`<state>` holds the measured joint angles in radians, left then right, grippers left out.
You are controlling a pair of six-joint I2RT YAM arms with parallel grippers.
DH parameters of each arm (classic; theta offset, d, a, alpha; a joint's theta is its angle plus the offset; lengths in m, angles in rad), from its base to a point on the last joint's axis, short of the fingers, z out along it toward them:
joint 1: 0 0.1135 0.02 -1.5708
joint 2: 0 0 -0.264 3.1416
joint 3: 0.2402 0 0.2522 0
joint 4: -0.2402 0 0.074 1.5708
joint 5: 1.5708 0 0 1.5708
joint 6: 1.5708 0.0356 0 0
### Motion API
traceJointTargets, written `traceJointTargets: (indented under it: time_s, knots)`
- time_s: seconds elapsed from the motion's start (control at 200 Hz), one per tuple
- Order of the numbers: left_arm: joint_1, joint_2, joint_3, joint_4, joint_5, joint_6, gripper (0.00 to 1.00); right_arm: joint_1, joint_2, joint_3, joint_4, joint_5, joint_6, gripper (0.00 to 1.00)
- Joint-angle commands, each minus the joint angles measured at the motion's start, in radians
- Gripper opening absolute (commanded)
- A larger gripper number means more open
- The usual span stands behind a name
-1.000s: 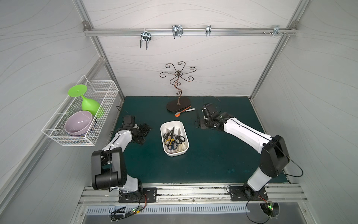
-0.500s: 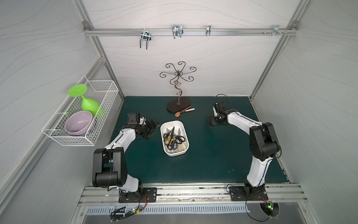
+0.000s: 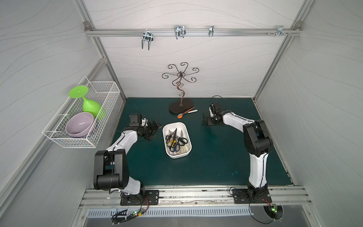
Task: Take the scissors out of the storage box
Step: Place the scissors at the center of the board.
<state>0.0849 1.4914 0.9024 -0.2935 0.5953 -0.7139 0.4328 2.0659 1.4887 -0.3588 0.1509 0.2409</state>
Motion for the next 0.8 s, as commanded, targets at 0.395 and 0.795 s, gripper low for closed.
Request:
traceJointTargets:
  time_s: [0.395, 0.795]
  knots:
    - [0.001, -0.002, 0.006, 0.019, 0.002, 0.010, 0.92, 0.005, 0.073, 0.003, 0.042, 0.004, 0.050, 0.00]
    - [0.001, 0.000, 0.007, 0.012, -0.005, 0.011, 0.92, 0.002, 0.059, 0.016, -0.005, 0.015, 0.045, 0.38]
